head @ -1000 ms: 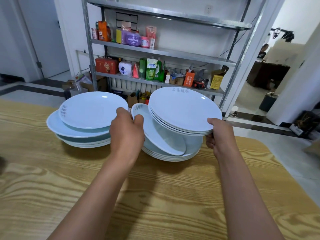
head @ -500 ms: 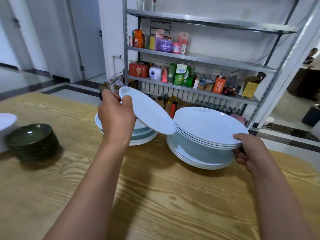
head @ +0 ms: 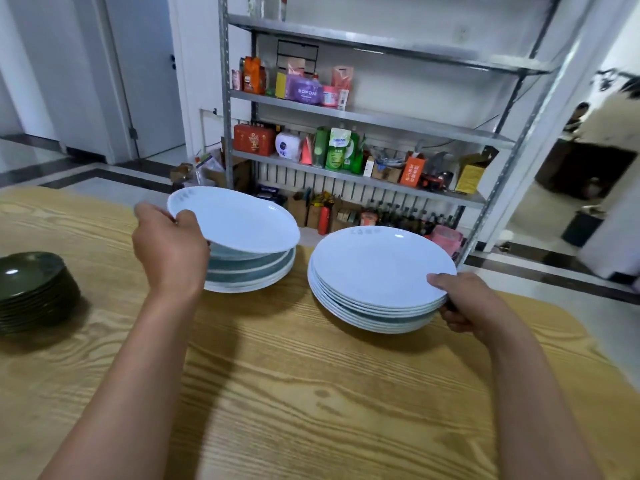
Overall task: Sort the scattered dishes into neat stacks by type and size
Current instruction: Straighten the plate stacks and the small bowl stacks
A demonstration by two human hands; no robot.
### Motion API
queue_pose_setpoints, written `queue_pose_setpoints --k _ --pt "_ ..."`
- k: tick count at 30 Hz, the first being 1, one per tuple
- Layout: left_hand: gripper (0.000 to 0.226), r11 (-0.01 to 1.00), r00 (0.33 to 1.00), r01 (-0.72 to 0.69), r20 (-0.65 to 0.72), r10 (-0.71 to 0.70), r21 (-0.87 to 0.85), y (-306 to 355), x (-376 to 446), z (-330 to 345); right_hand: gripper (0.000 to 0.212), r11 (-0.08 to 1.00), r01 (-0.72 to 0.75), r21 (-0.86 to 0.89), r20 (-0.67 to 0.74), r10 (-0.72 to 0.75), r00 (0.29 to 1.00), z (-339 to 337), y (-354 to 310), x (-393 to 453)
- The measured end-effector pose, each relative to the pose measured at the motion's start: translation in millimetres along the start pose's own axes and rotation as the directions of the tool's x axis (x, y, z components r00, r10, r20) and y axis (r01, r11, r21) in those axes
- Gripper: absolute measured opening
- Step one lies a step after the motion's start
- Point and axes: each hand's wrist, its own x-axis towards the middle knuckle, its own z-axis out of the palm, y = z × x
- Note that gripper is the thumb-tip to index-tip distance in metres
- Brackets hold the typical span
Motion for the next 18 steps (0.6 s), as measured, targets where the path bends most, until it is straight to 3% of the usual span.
queue_pose_setpoints --k 5,9,15,18 --pt "0.018 0.987 0.999 -0.045 -0.015 0.048 0.156 -9 0 1 0.023 0.969 -0.038 -0.243 0.057 0.053 0.997 -5 -1 -6" --pt "0.022 0.950 0.997 -0.075 0.025 0.071 0.304 -20 4 -1 0.027 0.944 -0.067 -0.324 0.029 0.081 0.996 -4 -3 -9" --pt "0.029 0.915 0.997 -0.037 0.083 0.004 0.402 -32 11 0 0.045 0.832 -0.058 -0.551 -0.210 -0.071 0.975 16 -21 -8" --pt "0.033 0.901 0.996 -0.031 0.094 -0.011 0.434 -33 12 2 0.036 0.780 -0.035 -0.625 -0.273 -0.176 0.946 33 -32 -13"
